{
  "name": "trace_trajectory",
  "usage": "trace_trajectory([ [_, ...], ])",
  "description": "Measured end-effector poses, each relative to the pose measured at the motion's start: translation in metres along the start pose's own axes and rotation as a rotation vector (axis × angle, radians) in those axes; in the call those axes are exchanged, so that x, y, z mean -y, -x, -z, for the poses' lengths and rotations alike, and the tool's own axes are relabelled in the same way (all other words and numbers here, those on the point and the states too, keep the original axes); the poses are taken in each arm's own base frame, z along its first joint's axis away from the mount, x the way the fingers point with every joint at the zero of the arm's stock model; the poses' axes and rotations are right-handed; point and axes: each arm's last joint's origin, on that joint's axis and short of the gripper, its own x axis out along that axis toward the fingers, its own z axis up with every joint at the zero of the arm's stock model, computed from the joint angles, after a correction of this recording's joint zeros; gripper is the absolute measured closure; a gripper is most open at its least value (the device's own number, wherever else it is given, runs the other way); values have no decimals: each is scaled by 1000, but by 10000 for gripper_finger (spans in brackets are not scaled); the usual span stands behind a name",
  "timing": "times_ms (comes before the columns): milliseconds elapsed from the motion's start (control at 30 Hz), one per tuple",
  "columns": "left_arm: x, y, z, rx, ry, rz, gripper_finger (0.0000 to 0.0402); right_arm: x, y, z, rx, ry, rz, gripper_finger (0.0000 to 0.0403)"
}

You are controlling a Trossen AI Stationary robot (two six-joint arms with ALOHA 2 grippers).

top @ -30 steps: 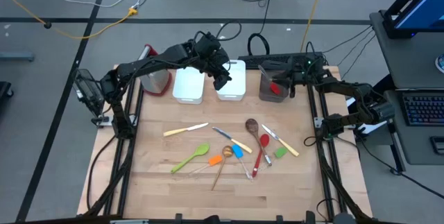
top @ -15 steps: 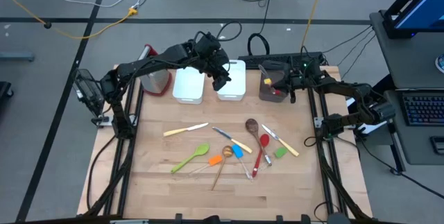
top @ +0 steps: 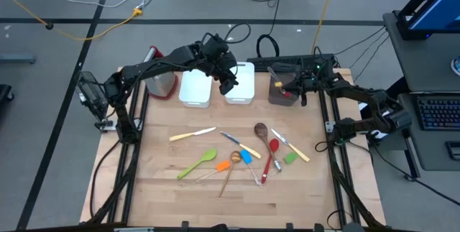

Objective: Pick & Place Kitchen Items
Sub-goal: Put the yellow spatula into the black bin

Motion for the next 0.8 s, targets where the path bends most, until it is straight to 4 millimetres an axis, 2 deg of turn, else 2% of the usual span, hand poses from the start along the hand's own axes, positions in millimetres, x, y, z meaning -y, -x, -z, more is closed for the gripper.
trace_trajectory([
  [167,0,0,0,0,1,0,265,-3,2,1,60,51,-13,397],
  [500,0,0,0,-2,13,0,265,-7,10,-2,209,62,-40,395],
  [633,0,0,1,-6,22,1,265,-7,11,-2,212,4,-41,387],
  [800,0,0,1,-15,27,1,266,-6,11,-3,246,15,-38,366],
])
